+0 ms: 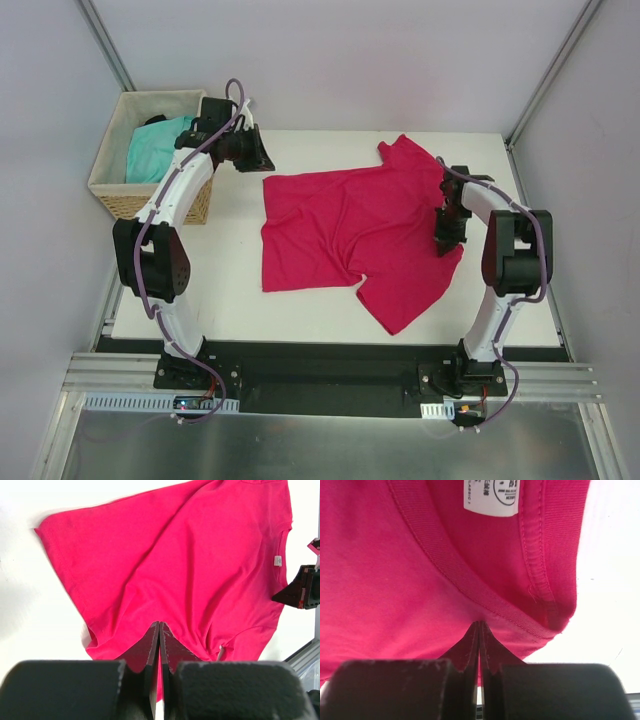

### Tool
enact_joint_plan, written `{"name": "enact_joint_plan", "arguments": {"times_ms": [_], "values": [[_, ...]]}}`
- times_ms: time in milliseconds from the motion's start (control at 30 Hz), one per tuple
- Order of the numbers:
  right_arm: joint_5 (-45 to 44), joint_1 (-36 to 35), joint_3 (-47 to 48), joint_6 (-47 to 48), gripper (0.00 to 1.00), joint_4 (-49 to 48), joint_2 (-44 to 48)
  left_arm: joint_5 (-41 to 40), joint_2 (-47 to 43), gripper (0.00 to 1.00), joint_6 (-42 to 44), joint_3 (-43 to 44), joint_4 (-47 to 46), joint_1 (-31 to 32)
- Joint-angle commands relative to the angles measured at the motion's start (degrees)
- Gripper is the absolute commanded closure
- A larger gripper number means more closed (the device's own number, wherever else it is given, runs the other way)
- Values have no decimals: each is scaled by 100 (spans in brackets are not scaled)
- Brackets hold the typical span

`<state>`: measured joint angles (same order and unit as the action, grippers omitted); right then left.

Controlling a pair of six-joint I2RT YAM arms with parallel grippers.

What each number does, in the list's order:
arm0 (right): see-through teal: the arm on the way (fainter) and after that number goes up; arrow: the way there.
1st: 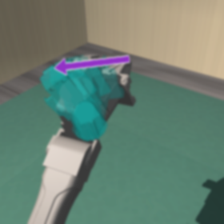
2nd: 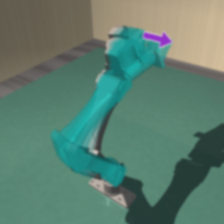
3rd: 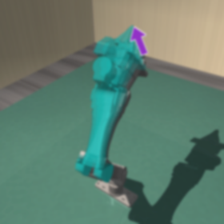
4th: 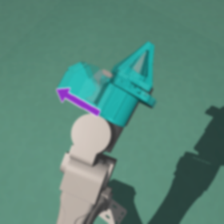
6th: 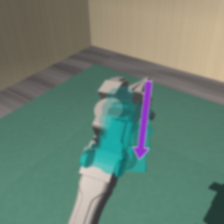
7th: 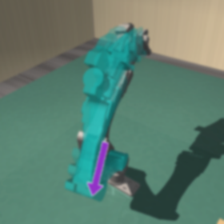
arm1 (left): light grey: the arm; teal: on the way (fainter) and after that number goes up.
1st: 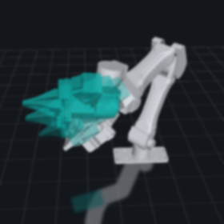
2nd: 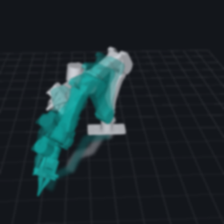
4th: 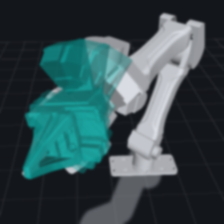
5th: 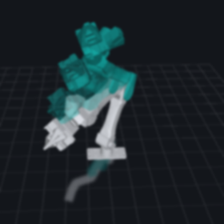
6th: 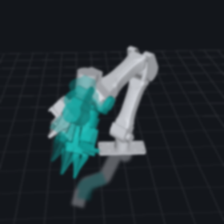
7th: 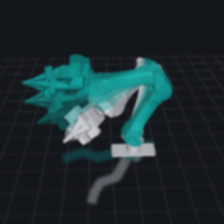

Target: Fold and stack the t-shirts

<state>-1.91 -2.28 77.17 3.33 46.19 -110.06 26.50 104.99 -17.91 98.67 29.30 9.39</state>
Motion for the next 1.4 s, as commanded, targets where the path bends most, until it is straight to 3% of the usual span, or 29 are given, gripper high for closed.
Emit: {"name": "enact_joint_plan", "arguments": {"times_ms": [0,333,667,967,1367], "values": [[-37,70,0,97,99,223,-121,-40,-31,100,130,249,85,2],[-222,685,-246,255,99,30,-77,-49,-154,100,148,328,225,10],[-381,1291,96,774,99,126,-217,39,-102,100,-2,530,234,10],[-731,1397,448,1073,99,188,-498,83,-180,100,-72,574,269,10],[-311,1503,475,941,99,48,-482,-40,-172,100,-55,627,410,10]]}}
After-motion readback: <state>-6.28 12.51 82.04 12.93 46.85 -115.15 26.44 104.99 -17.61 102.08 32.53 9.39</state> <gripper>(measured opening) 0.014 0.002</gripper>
